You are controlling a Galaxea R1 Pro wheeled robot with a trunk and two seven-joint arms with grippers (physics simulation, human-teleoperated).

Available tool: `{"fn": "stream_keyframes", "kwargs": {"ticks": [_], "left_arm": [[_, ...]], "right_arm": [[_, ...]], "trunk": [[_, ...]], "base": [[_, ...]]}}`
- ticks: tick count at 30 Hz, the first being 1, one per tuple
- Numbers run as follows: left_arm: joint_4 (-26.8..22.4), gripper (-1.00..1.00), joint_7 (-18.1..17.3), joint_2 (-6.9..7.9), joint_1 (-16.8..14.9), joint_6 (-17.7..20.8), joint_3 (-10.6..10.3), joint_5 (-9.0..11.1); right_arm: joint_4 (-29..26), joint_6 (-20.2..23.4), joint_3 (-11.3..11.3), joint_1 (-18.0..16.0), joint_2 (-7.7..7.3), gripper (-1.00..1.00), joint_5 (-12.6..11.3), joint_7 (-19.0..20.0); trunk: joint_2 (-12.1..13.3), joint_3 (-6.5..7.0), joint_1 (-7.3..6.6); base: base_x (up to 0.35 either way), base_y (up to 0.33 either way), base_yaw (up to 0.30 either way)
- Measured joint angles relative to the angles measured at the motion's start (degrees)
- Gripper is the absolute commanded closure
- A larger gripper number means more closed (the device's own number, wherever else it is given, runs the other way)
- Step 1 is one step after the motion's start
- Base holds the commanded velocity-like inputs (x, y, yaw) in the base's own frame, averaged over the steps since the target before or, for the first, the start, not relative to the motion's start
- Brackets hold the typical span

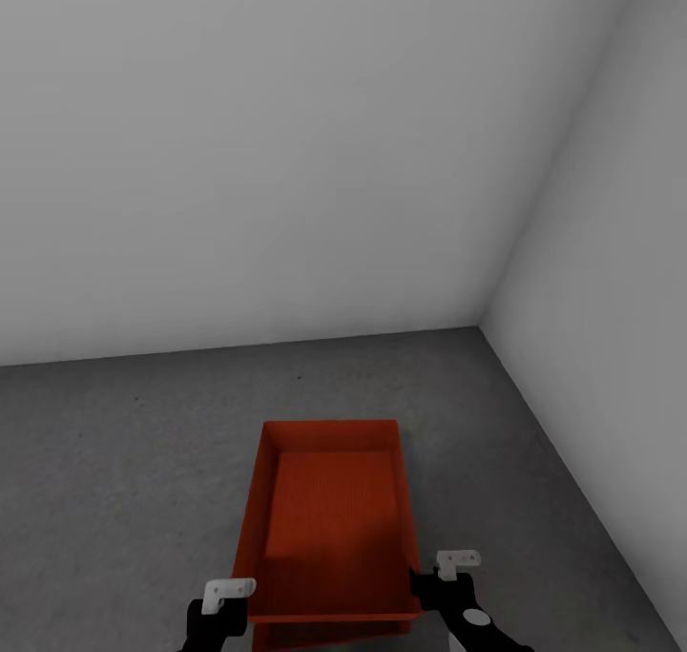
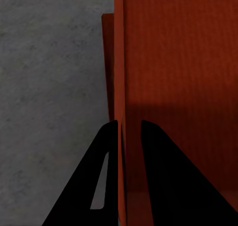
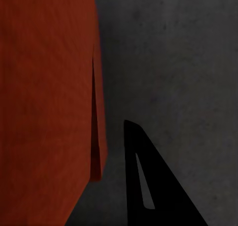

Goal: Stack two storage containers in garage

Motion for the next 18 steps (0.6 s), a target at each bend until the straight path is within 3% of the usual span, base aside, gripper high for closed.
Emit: {"fn": "stream_keyframes", "kwargs": {"ticks": [18], "left_arm": [[0.0, 1.00, 0.0, -0.01, 0.0, 0.0, 0.0, -0.1]], "right_arm": [[0.0, 0.0, 0.0, 0.0, -0.01, 1.00, 0.0, 0.0]], "trunk": [[0.0, 0.00, 0.00]], "base": [[-0.006, 0.020, 0.000]]}}
